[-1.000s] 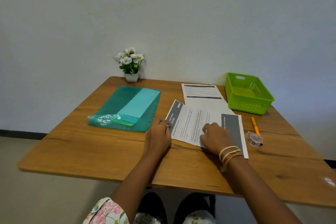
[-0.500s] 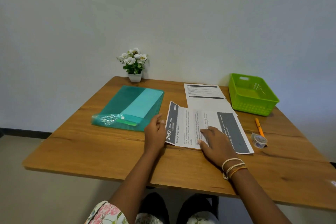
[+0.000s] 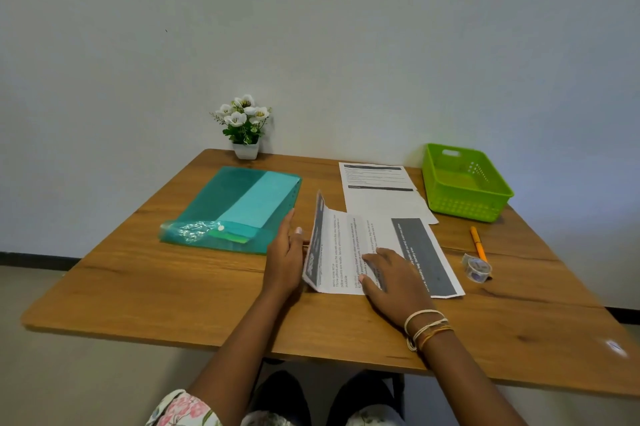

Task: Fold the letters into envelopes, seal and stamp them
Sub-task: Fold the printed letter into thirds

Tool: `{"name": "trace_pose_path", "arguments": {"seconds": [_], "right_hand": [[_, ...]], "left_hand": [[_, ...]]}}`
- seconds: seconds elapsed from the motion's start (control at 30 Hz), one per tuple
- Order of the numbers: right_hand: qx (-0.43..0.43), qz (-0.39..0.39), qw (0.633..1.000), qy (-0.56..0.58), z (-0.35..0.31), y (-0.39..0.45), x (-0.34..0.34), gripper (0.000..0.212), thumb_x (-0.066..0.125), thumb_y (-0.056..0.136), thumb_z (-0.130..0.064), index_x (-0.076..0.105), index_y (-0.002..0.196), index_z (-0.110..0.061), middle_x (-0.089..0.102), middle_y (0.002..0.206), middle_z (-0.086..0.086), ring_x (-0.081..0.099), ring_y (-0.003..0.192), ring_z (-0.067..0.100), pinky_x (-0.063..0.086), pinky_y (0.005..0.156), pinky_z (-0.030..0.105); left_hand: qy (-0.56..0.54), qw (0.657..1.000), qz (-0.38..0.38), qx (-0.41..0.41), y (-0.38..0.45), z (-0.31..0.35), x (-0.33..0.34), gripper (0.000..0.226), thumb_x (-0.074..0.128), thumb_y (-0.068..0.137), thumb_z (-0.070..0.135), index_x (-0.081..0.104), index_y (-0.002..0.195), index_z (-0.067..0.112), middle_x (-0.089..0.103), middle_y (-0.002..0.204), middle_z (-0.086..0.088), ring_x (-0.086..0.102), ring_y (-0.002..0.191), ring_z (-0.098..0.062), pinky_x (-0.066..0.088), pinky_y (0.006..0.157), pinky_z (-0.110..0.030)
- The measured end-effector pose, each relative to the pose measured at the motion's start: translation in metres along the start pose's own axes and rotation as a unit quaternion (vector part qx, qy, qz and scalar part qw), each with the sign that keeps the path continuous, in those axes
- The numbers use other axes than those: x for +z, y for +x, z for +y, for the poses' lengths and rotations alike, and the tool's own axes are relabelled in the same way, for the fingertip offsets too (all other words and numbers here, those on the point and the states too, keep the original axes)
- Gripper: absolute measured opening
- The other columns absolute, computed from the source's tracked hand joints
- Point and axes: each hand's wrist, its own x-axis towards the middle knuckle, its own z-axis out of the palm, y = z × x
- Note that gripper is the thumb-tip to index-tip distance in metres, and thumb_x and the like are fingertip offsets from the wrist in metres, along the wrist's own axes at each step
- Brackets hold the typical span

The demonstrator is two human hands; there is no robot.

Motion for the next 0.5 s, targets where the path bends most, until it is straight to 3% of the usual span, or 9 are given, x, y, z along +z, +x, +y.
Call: {"name": "trace_pose_path", "arguments": {"seconds": [0.03,0.1,0.17,0.27,0.37,0.5], "right_hand": [[0.002,0.002,1.0,0.0,-0.001,0.0,0.001,0.052,0.043,0.091,-0.055,0.044,0.137,-0.032,0.041,0.148,-0.003,0.041,0.132,0.018,0.035,0.109,0.037],[0.004,0.005,1.0,0.001,-0.003,-0.001,0.001,0.051,0.043,0.091,-0.054,0.045,0.137,-0.032,0.041,0.147,-0.003,0.041,0.132,0.018,0.035,0.109,0.036],[0.002,0.007,1.0,0.005,-0.004,-0.001,0.001,0.05,0.044,0.091,-0.053,0.045,0.137,-0.032,0.041,0.147,-0.003,0.042,0.131,0.018,0.036,0.108,0.036],[-0.002,0.01,1.0,0.014,-0.004,-0.001,0.001,0.049,0.043,0.092,-0.052,0.046,0.137,-0.031,0.041,0.147,-0.002,0.042,0.131,0.019,0.038,0.107,0.037],[-0.006,0.021,1.0,0.021,-0.003,-0.001,0.0,0.047,0.043,0.094,-0.049,0.047,0.136,-0.029,0.044,0.145,-0.001,0.045,0.128,0.019,0.04,0.105,0.036],[-0.009,0.035,0.999,0.03,-0.003,0.0,0.001,0.041,0.041,0.096,-0.042,0.05,0.133,-0.026,0.049,0.141,-0.001,0.048,0.125,0.018,0.042,0.103,0.034]], "left_hand": [[-0.006,1.0,-0.007,0.0,0.0,0.0,0.0,0.039,0.036,0.104,0.026,0.038,0.143,0.029,0.06,0.083,0.011,0.061,0.074,0.005,0.052,0.066,-0.016],[0.007,0.999,-0.031,0.006,-0.001,0.0,0.001,0.04,0.037,0.103,0.031,0.041,0.142,0.03,0.067,0.098,0.006,0.064,0.088,0.001,0.055,0.082,-0.026],[0.065,0.995,-0.067,0.021,-0.004,0.002,0.001,0.041,0.042,0.101,0.034,0.042,0.142,0.031,0.066,0.111,0.007,0.061,0.093,0.001,0.054,0.082,-0.027],[0.189,0.972,-0.11,0.079,-0.011,0.005,0.003,0.046,0.049,0.096,0.041,0.043,0.14,0.032,0.063,0.113,0.011,0.058,0.094,0.0,0.052,0.078,-0.025],[0.275,0.942,-0.127,0.143,-0.013,0.003,0.007,0.047,0.049,0.092,0.044,0.049,0.136,0.026,0.06,0.124,0.008,0.055,0.105,-0.005,0.047,0.093,-0.037],[0.376,0.898,-0.136,0.184,-0.015,-0.001,0.013,0.047,0.046,0.092,0.043,0.052,0.134,0.023,0.056,0.128,0.005,0.05,0.114,-0.009,0.037,0.099,-0.033]]}}
